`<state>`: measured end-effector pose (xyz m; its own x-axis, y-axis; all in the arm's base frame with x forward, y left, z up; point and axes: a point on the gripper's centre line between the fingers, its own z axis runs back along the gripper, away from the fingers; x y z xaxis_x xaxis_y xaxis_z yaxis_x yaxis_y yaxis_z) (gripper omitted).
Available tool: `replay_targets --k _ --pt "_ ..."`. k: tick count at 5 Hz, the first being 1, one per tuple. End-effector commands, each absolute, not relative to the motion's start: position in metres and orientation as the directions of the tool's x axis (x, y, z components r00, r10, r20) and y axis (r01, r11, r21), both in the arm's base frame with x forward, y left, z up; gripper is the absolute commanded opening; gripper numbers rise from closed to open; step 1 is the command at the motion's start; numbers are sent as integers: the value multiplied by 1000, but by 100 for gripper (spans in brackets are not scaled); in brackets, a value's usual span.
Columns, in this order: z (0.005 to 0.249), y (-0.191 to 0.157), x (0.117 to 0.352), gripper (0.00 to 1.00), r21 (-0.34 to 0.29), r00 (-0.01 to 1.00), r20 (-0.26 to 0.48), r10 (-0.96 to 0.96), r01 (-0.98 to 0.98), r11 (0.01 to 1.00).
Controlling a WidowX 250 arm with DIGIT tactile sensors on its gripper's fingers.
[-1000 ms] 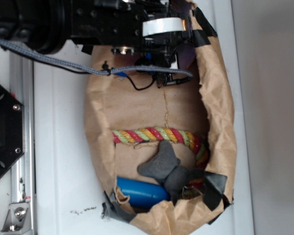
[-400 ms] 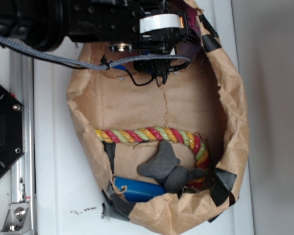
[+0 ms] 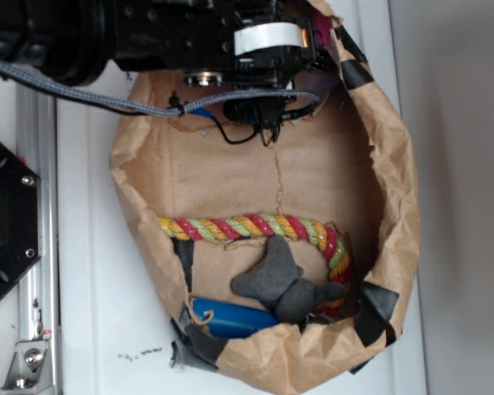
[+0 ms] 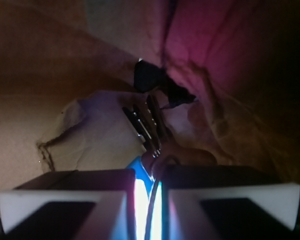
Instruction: Grab the silver keys.
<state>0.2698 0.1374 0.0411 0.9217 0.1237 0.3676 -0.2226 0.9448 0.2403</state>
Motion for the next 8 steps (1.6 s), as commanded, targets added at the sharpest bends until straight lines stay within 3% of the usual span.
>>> replay_targets --k 1,2,3,4,5,6,8 --pt "112 134 268 0 227 921 358 155 -247 942" --pt "162 90 242 0 151 948 289 135 -185 971" --pt "216 68 228 0 61 965 203 164 -179 982" --pt "233 60 234 0 118 961 188 201 -225 967" --pt "217 60 257 0 169 951 138 276 -297 940" --pt "210 57 265 0 163 946 127 299 -317 934" --pt "187 47 259 0 150 953 132 273 -291 945"
